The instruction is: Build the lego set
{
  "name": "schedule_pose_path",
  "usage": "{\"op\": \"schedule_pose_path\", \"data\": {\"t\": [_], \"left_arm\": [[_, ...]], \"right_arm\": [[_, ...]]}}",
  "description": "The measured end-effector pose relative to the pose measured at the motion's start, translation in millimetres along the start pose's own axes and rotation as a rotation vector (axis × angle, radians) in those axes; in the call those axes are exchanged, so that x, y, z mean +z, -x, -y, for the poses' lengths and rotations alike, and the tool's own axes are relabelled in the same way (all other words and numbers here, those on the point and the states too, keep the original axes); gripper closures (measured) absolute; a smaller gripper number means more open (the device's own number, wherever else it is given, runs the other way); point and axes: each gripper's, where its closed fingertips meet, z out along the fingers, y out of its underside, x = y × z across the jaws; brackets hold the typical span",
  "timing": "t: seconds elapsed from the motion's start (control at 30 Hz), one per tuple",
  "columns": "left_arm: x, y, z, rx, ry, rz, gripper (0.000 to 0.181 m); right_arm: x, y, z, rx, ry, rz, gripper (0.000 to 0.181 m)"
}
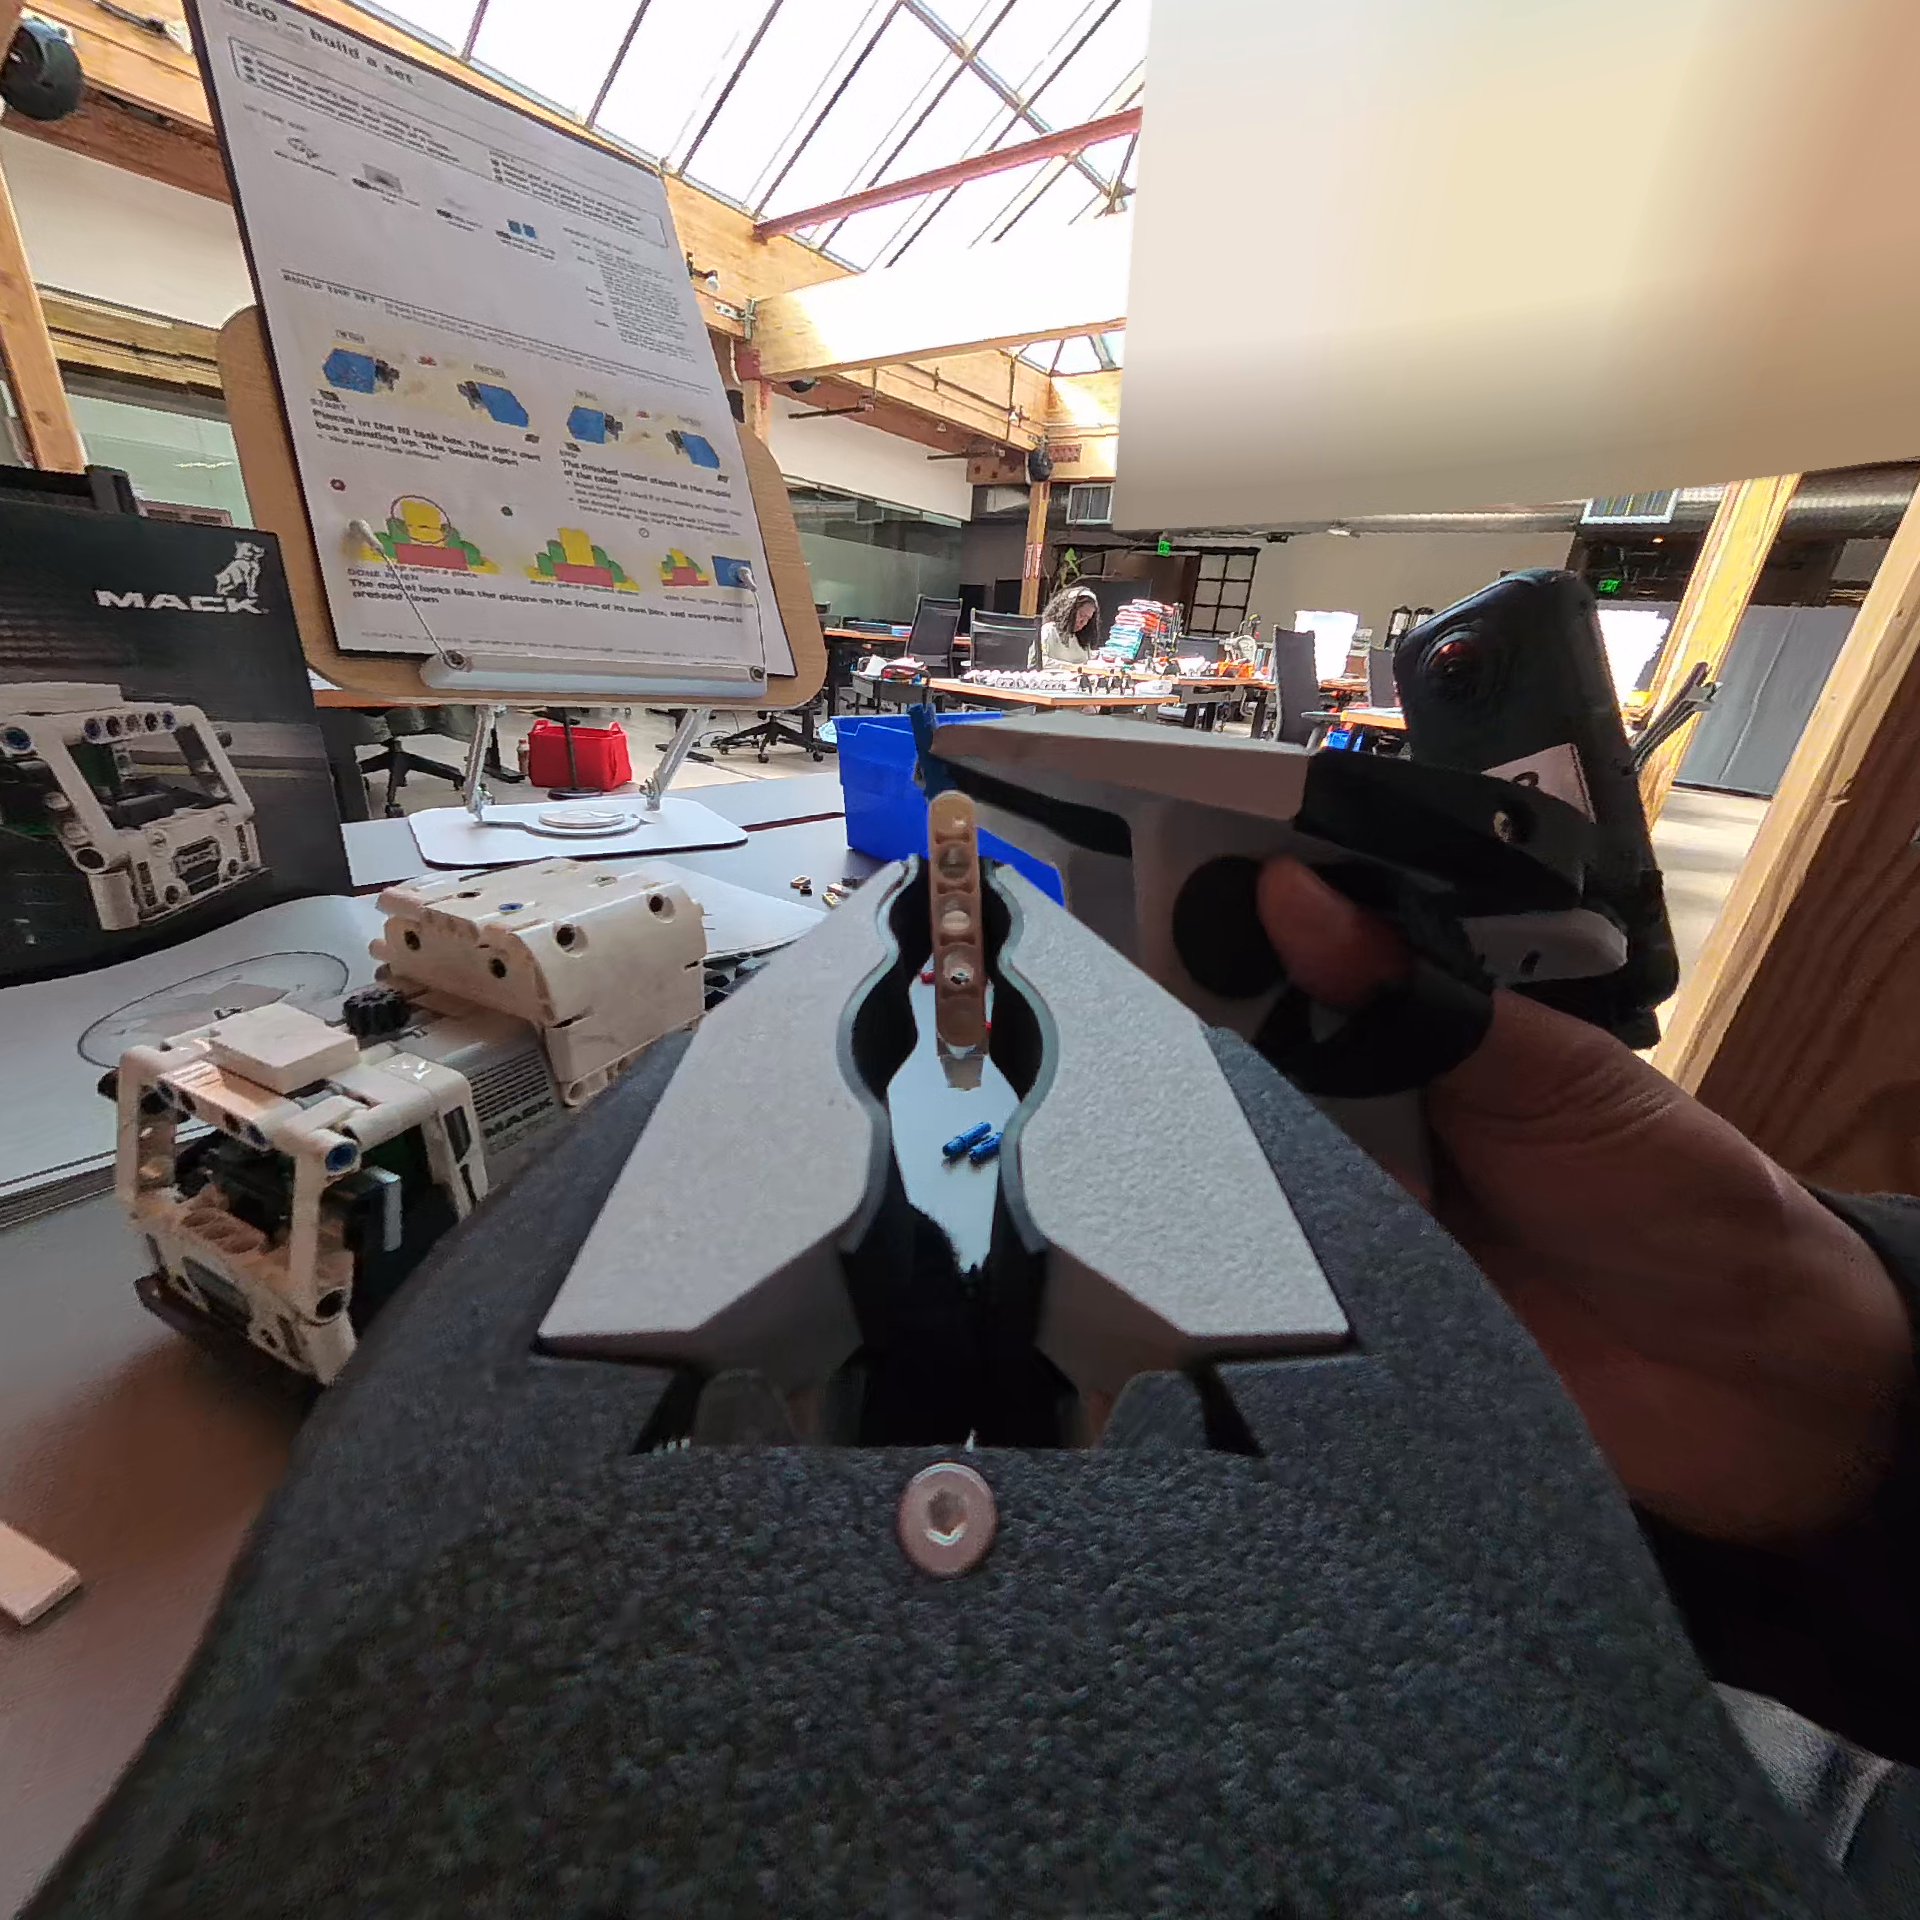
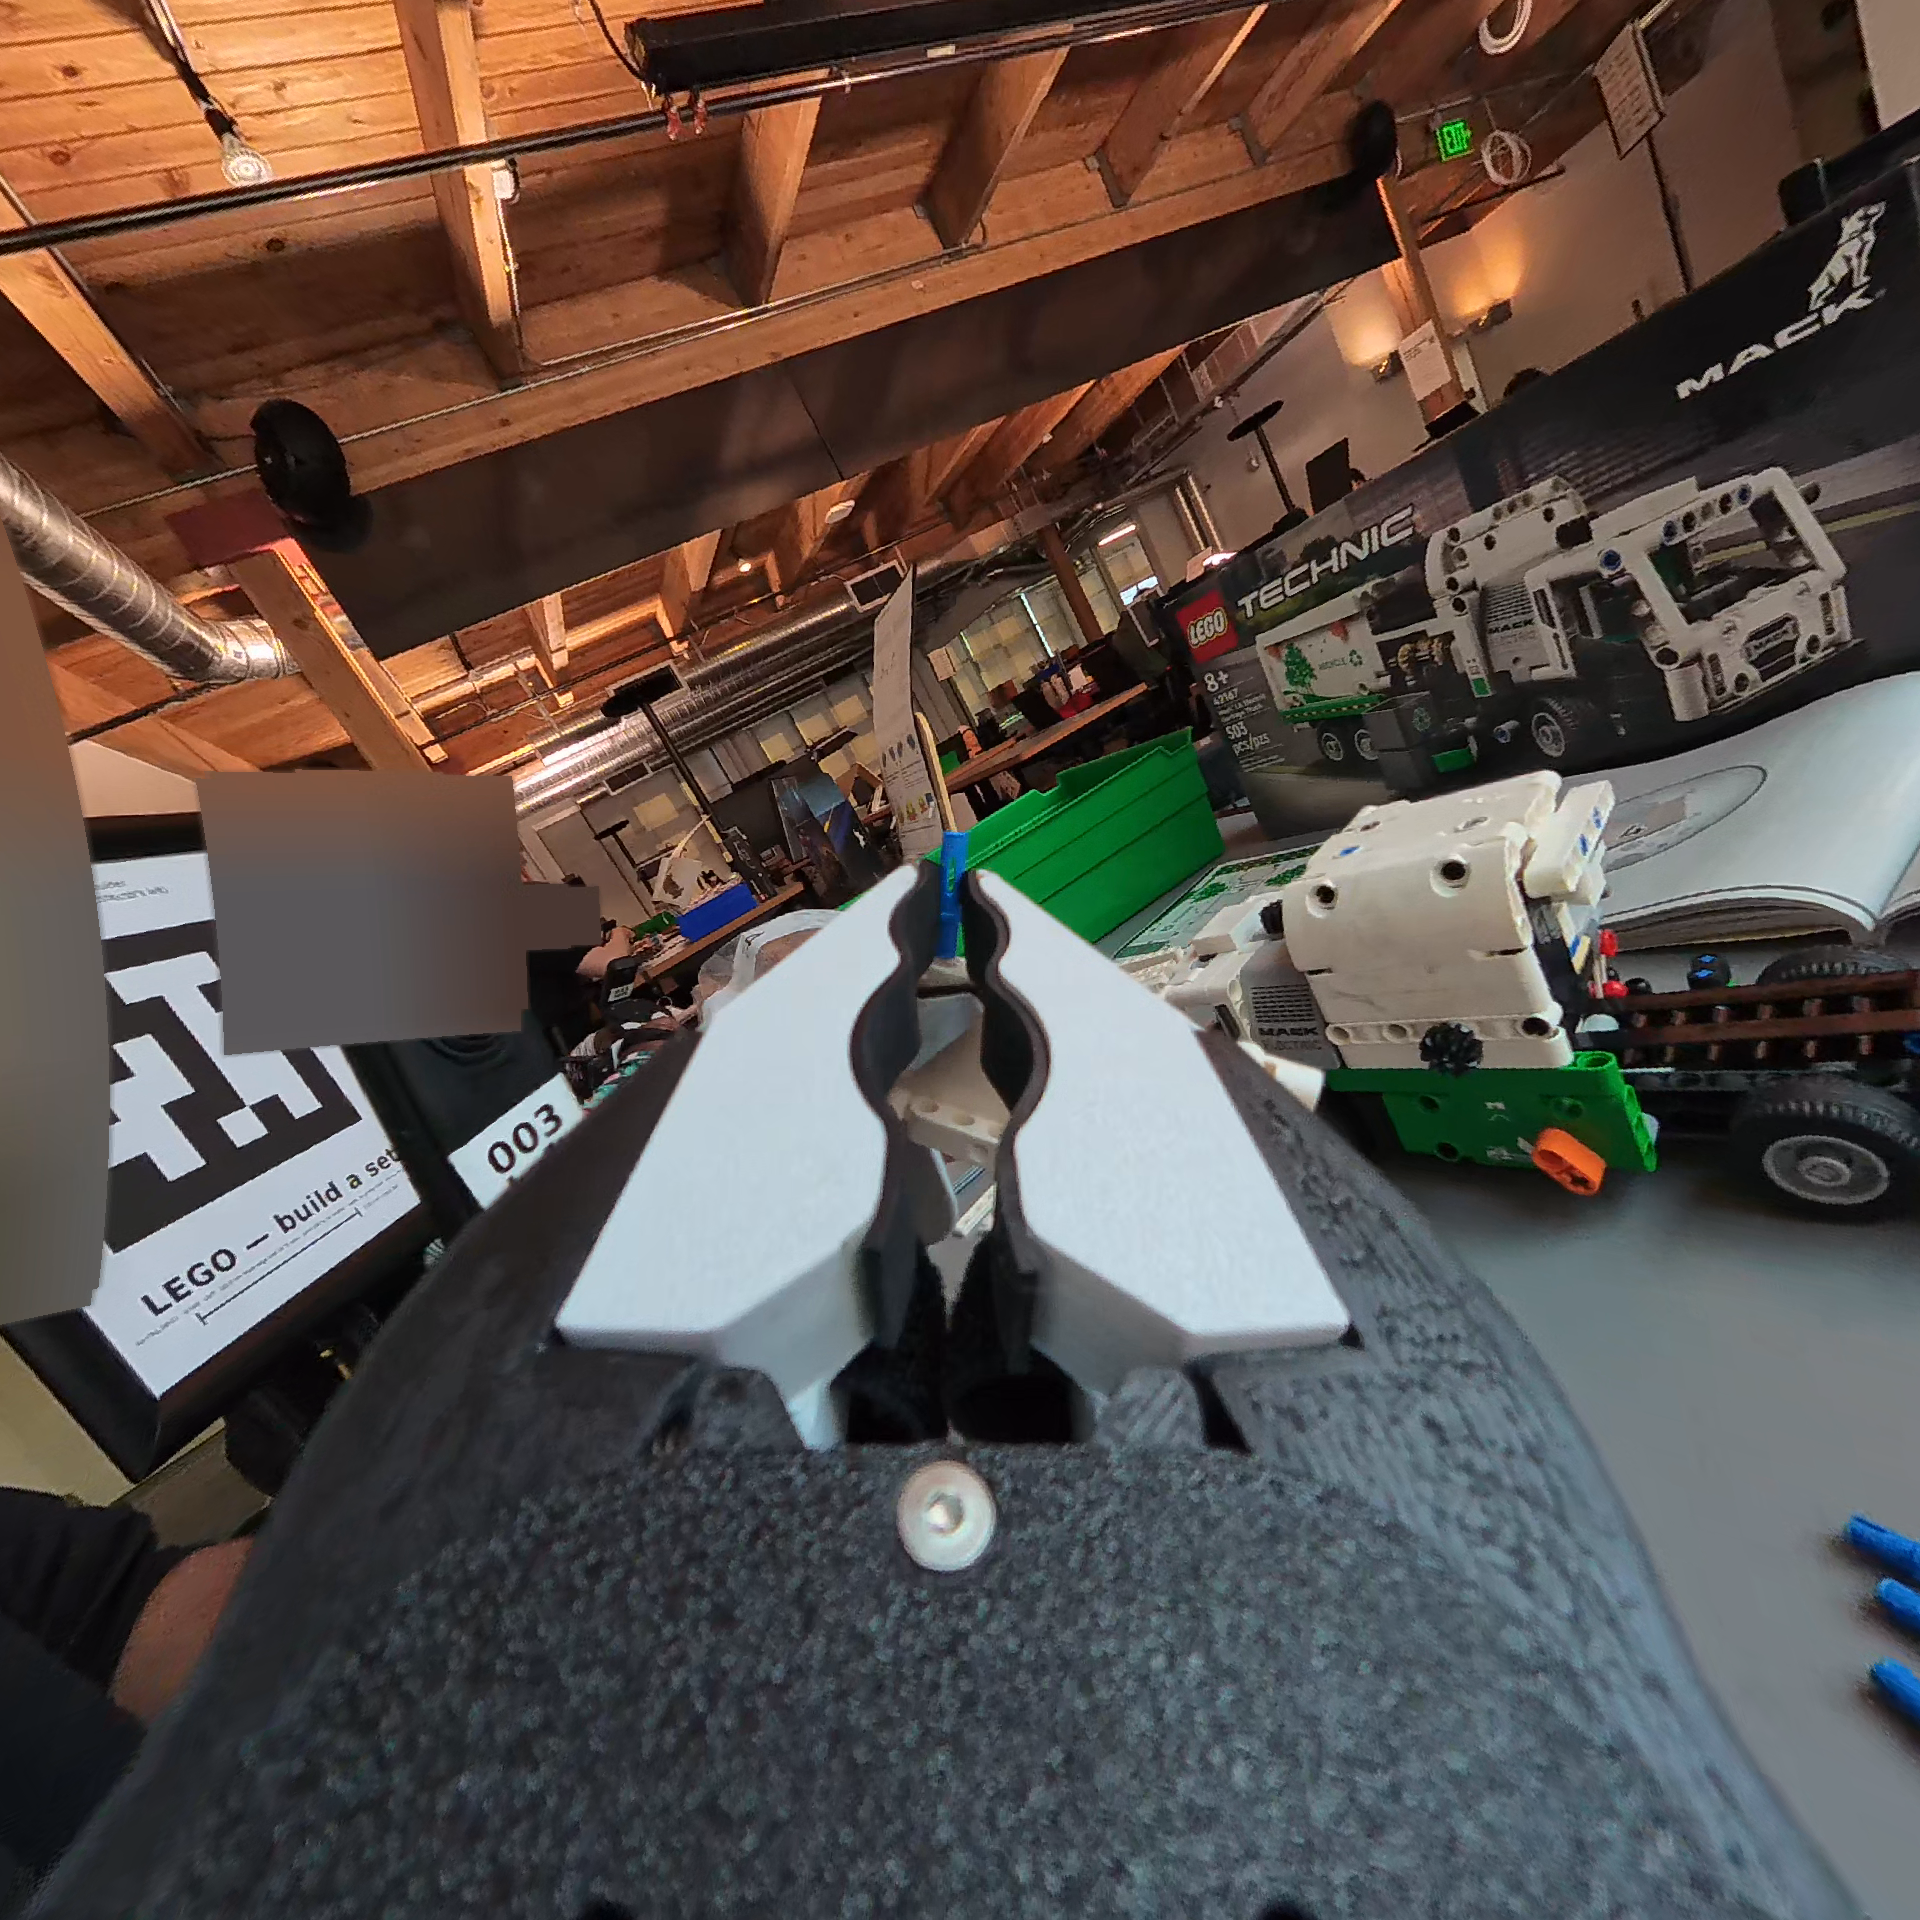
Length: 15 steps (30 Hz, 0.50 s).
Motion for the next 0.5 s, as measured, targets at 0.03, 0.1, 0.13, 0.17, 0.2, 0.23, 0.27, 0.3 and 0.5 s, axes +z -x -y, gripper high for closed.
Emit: {"op": "schedule_pose_path", "data": {"t": [0.03, 0.1, 0.13, 0.17, 0.2, 0.23, 0.27, 0.3, 0.5], "left_arm": [[0.1, 0.5, -0.1, -0.002, 0.001, 0.001, 0.175], [0.0, 1.1, 0.1, 0.001, 0.000, 0.006, 0.175], [-0.1, 1.0, -0.1, 0.005, 0.001, 0.007, 0.175], [-0.2, 1.1, -0.2, 0.012, 0.003, 0.012, 0.175], [-0.3, 0.9, -0.7, 0.020, 0.006, 0.015, 0.175], [-0.4, 1.3, -1.0, 0.029, 0.009, 0.023, 0.175], [-0.3, 1.7, -1.4, 0.039, 0.013, 0.031, 0.175], [0.0, 0.9, -2.4, 0.051, 0.020, 0.031, 0.175], [1.7, -7.4, -7.8, 0.176, 0.067, 0.025, 0.176]], "right_arm": [[0.1, -0.9, -0.8, 0.011, 0.005, 0.000, 0.178], [0.5, -0.9, -2.6, 0.015, 0.011, 0.002, 0.178], [-0.2, -1.2, -1.9, -0.001, 0.006, -0.003, 0.178], [-0.8, -1.4, -2.0, -0.017, 0.007, -0.008, 0.178], [-1.4, -1.4, -2.3, -0.025, 0.010, -0.009, 0.178], [-2.4, -1.9, -2.0, -0.028, 0.011, -0.011, 0.178], [-3.3, -2.1, -2.1, -0.029, 0.014, -0.012, 0.178], [-4.3, -2.0, -2.4, -0.026, 0.020, -0.009, 0.178], [-8.4, -3.1, -10.2, 0.053, 0.101, 0.043, 0.178]]}}
